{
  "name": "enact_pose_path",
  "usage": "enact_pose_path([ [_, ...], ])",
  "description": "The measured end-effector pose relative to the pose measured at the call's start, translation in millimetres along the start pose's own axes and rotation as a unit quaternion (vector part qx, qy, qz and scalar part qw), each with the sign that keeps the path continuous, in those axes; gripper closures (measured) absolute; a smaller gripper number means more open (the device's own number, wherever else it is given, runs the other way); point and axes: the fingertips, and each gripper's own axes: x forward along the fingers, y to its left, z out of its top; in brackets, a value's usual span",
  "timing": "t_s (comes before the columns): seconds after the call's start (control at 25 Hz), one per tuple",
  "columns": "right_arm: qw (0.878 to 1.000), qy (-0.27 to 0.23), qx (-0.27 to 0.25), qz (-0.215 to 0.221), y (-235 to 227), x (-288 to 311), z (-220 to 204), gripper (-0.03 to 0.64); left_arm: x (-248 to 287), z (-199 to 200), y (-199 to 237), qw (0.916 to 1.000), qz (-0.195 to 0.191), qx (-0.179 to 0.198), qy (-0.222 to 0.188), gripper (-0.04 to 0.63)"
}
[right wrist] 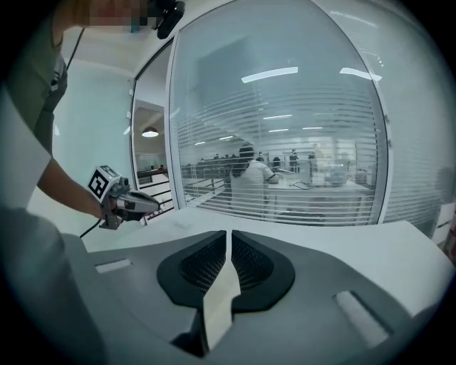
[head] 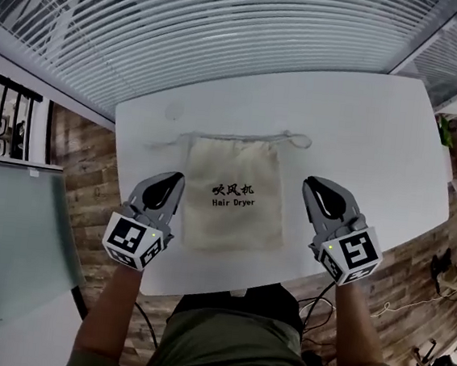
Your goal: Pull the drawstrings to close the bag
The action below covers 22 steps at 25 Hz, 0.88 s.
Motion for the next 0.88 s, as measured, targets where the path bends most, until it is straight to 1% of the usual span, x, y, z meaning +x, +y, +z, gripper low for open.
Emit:
enact_pose_path([
  [0.12, 0.999, 0.023, -0.026, 0.02, -16.8, 18.2, -15.5, 0.603, 9.4, -7.6, 13.2, 0.9997, 0.022, 0.001, 0.011, 0.581],
  [0.24, 0.997, 0.046, -0.04, 0.038, -31.2, 36.8, -28.0, 0.601, 19.4, -16.1, 26.5, 0.9989, 0.04, 0.005, 0.026, 0.561],
  [0.32, 0.996, 0.06, -0.053, 0.047, -40.2, 48.9, -34.2, 0.566, 27.0, -21.9, 35.7, 0.9982, 0.045, 0.01, 0.038, 0.551],
  [0.52, 0.99, 0.079, -0.1, 0.065, -61.4, 76.5, -44.1, 0.543, 40.8, -36.5, 55.6, 0.9958, 0.057, 0.017, 0.07, 0.54],
  [0.72, 0.98, 0.105, -0.147, 0.088, -73.9, 96.4, -58.6, 0.52, 53.4, -49.6, 73.0, 0.9909, 0.052, 0.056, 0.111, 0.525],
  [0.88, 0.966, 0.139, -0.191, 0.106, -81.7, 108.1, -77.9, 0.489, 61.0, -60.7, 87.0, 0.9831, 0.042, 0.101, 0.147, 0.503],
])
